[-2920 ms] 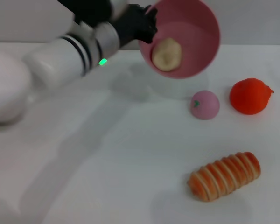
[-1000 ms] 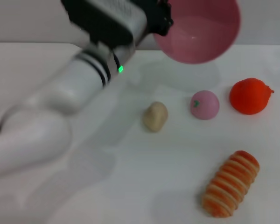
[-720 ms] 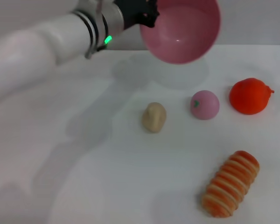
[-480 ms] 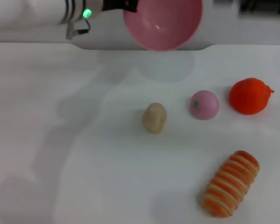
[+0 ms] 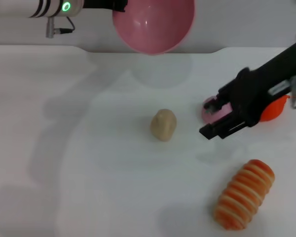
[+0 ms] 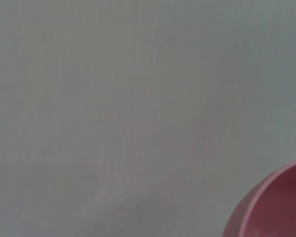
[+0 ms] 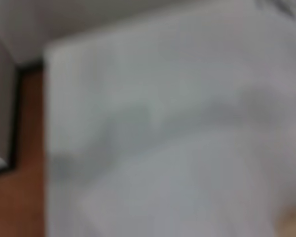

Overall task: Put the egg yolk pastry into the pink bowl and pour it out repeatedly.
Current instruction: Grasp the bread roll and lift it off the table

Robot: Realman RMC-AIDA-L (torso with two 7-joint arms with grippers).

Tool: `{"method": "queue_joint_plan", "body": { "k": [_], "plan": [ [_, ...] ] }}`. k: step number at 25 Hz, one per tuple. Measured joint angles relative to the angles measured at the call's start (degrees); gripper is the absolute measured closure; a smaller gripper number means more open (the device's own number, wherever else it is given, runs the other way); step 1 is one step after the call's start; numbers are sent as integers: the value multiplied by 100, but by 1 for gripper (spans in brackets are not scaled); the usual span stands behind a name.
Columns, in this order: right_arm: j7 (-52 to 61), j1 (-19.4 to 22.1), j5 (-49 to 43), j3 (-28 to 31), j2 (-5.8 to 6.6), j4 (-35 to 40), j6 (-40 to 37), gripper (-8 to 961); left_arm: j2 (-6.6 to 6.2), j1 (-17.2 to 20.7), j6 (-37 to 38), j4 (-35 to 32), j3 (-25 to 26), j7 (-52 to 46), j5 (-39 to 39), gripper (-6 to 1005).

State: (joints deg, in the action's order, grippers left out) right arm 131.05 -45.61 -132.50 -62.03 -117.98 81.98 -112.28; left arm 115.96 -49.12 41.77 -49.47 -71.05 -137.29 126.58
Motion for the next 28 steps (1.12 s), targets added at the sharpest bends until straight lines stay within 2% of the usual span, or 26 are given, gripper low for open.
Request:
{"method": "queue_joint_plan", "body": {
  "k": [3,13,18,21,28],
  "plan": [
    [-109,-61,-485,-229,-67,-789,726,331,-1,55,46,35,49,-6,0,953],
    [-76,-82,-453,-1143,-91,-2585,3400,330,17,189,176,108,96,2,-1,953],
    [-65,-185,-57,-1715,-109,-3425,4652,330,115,241,211,132,-13,102,-3,953],
    [-63,-199,241,-2118,-111,-3696,5239,331,127,248,215,159,-35,132,-2,953],
    [-62,-303,845,-2704,-129,-4211,5896,350,142,259,218,145,-257,134,-1,953]
  ]
}}
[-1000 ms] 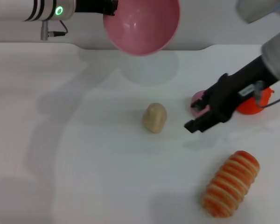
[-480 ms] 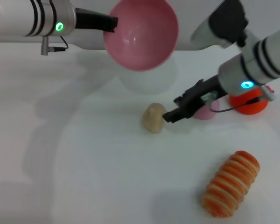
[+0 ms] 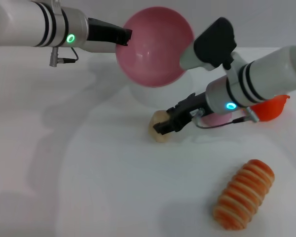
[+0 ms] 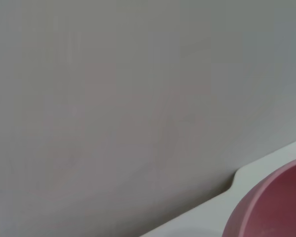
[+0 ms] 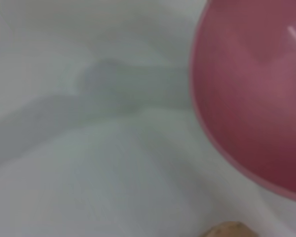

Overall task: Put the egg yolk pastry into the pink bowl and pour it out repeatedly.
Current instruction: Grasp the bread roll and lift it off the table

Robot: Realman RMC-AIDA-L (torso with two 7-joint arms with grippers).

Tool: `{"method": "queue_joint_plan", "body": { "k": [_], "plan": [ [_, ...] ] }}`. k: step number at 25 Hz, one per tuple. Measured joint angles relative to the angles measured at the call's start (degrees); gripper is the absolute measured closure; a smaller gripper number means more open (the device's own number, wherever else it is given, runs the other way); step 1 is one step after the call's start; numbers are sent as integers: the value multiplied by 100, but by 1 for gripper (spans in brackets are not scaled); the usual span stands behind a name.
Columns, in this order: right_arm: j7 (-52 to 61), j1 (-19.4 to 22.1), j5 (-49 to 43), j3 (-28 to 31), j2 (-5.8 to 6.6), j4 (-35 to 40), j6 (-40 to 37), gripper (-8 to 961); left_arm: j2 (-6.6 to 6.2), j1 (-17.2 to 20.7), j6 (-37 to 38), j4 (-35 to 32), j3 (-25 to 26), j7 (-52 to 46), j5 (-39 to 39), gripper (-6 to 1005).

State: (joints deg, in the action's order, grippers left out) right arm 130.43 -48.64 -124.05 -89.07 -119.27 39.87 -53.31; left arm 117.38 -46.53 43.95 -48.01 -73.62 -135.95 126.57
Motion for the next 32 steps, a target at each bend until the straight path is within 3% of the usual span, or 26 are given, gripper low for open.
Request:
{"method": "queue_joint_plan", "body": {
  "k": [5,14,22,27,32],
  "plan": [
    [105,-55,184,-225,-26,-313,361,370,9,7,0,-20,-26,102,0,953],
    [243,-1,183,-241,-9,-241,341,405,4,36,-29,-32,-28,160,0,953],
    [262,52,150,-280,18,56,-9,539,3,60,-45,-33,28,202,0,953],
    [295,256,125,-223,44,527,-408,573,4,60,-46,-33,41,202,-1,953],
    [395,724,111,153,80,2036,-1818,595,-6,58,-61,-31,56,182,-1,953]
  ]
}}
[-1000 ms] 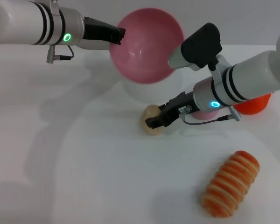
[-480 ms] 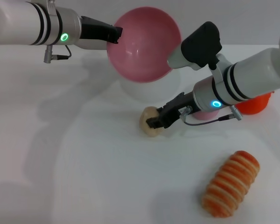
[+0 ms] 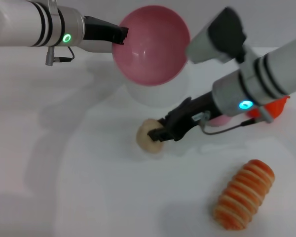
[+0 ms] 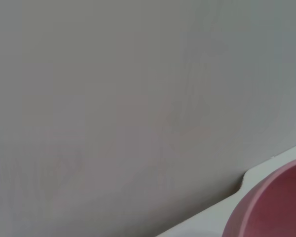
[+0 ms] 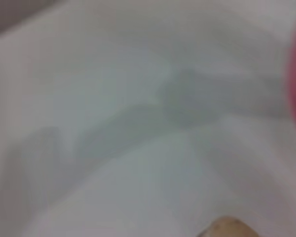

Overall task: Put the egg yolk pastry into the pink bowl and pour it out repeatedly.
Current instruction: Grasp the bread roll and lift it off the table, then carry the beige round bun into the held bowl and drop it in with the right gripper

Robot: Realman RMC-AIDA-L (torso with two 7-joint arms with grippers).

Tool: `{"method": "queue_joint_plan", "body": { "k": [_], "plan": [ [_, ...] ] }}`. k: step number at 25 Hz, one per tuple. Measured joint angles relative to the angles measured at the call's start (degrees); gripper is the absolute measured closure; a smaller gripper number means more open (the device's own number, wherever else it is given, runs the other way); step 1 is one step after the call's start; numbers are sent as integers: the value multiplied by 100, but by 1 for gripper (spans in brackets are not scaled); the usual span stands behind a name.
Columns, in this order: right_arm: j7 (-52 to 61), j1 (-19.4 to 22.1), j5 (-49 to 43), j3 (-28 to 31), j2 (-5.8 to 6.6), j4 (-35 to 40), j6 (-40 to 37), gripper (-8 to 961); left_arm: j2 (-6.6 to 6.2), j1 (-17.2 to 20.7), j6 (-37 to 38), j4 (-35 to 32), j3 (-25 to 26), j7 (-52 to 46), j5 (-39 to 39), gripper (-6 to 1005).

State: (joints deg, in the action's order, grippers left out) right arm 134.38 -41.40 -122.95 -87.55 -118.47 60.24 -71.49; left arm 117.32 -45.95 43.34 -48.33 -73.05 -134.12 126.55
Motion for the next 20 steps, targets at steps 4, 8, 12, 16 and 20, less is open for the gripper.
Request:
{"method": "queue_joint_plan", "body": {
  "k": [4,8,12,16,20],
  "plan": [
    [3,489,5,285,-2,1794,-1095,624,-8,-1,-1,0,2,-30,1,953],
    [-4,758,37,646,-20,3291,-1629,671,-5,3,15,0,2,-39,1,953],
    [-248,860,1,964,-31,3755,-1348,703,24,-3,187,3,-35,-51,-1,953],
    [-440,859,-222,1005,-32,3394,-749,735,32,-28,507,5,-53,-147,0,953],
    [-449,825,-756,713,-31,2976,-162,771,17,-48,868,-4,-59,-248,3,953]
  ]
}}
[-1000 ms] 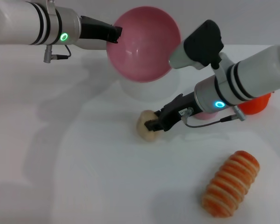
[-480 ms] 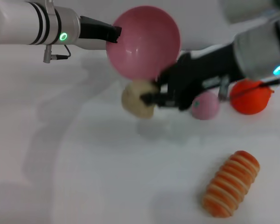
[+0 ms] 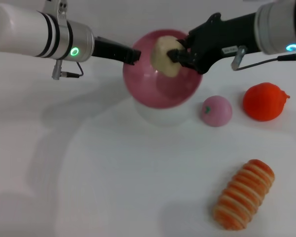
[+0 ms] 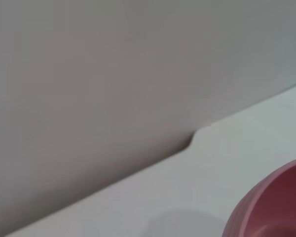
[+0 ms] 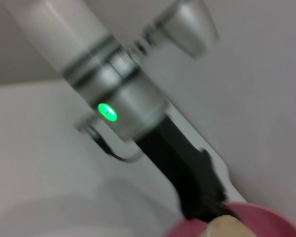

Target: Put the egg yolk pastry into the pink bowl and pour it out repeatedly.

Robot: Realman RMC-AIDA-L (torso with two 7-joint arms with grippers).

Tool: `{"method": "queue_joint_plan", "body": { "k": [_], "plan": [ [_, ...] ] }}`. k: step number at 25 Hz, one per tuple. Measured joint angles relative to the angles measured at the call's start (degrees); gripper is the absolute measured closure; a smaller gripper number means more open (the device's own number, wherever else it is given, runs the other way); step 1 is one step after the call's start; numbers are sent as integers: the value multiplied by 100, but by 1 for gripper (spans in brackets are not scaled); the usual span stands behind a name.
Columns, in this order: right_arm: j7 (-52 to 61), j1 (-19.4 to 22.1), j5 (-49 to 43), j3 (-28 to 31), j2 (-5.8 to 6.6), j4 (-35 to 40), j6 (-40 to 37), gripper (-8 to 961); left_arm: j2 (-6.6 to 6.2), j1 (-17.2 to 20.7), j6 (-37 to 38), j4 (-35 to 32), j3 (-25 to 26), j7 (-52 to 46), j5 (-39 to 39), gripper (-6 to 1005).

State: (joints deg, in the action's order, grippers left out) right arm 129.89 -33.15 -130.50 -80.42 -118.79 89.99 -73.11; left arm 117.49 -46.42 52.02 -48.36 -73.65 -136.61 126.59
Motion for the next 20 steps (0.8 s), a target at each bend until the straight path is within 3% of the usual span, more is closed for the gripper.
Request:
{"method": "queue_joint_plan", "body": {
  "k": [8,15,20],
  "plan": [
    [-17,-6,-321,-376,-5,-385,790,819,-7,32,156,-7,-1,-25,0,953],
    [5,110,-307,-284,-8,-315,925,609,-7,36,96,-6,-1,-8,-3,953],
    [-39,716,8,-96,-50,216,1493,384,26,91,-419,-6,-39,183,-16,954]
  ]
}}
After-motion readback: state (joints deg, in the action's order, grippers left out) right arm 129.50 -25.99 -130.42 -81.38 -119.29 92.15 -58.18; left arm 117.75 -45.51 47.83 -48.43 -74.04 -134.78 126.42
